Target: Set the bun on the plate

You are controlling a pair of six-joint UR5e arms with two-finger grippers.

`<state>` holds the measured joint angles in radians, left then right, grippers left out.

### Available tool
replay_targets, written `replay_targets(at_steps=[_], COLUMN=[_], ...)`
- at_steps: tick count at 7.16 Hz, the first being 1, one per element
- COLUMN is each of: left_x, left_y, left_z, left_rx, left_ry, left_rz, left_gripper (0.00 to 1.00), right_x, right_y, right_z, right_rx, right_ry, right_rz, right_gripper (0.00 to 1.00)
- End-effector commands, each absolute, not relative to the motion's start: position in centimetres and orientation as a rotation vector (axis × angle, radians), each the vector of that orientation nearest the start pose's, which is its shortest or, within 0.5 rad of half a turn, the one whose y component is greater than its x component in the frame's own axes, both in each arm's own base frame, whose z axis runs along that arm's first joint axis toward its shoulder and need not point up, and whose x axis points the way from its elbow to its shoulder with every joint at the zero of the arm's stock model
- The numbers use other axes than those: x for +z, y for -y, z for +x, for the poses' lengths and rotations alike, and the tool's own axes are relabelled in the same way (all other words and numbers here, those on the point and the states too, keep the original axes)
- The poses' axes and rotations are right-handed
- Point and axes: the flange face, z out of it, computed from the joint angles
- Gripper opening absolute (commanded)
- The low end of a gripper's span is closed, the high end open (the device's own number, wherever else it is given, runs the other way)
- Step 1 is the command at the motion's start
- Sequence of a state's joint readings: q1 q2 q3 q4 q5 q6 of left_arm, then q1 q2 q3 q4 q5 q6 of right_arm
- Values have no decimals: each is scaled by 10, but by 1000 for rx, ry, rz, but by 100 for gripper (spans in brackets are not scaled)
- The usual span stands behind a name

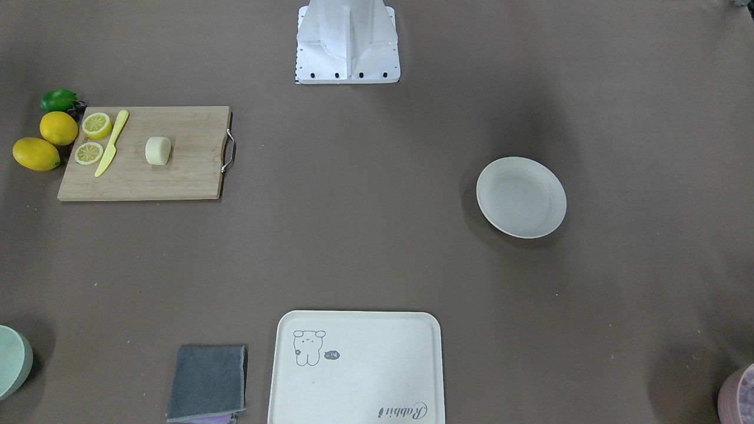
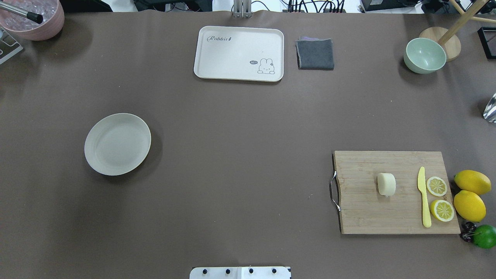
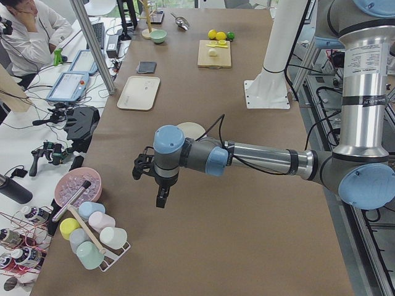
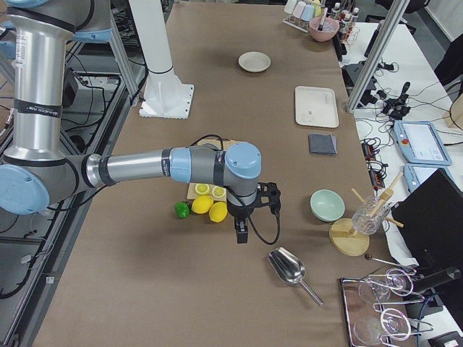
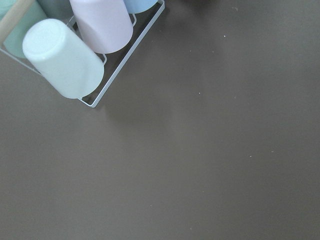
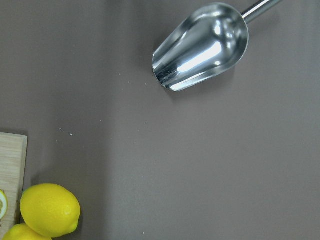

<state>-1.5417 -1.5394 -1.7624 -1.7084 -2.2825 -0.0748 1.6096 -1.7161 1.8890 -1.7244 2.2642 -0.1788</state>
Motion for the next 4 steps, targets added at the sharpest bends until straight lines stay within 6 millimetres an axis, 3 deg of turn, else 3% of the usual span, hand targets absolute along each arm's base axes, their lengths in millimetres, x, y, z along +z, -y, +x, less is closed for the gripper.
replay_targets(at_steps=[1,2,3,4], left_x=[537,522,514,518], left_y=[515,532,534,536], left_z=[-52,-51,-51,-51], left_rx=[87,97,108,105], left_ry=[-721,-720,-719,-720], left_rz=[306,331,354,350], left_gripper=[98,98,98,98], right_x=[579,583,587,589], right_y=[443,444,437,436], right_z=[87,87,86,84], right_rx=[-198,-199,-206,-199], right_ry=[667,675,682,716], right_rz=[266,268,266,256], right_gripper=[100,100,100,100])
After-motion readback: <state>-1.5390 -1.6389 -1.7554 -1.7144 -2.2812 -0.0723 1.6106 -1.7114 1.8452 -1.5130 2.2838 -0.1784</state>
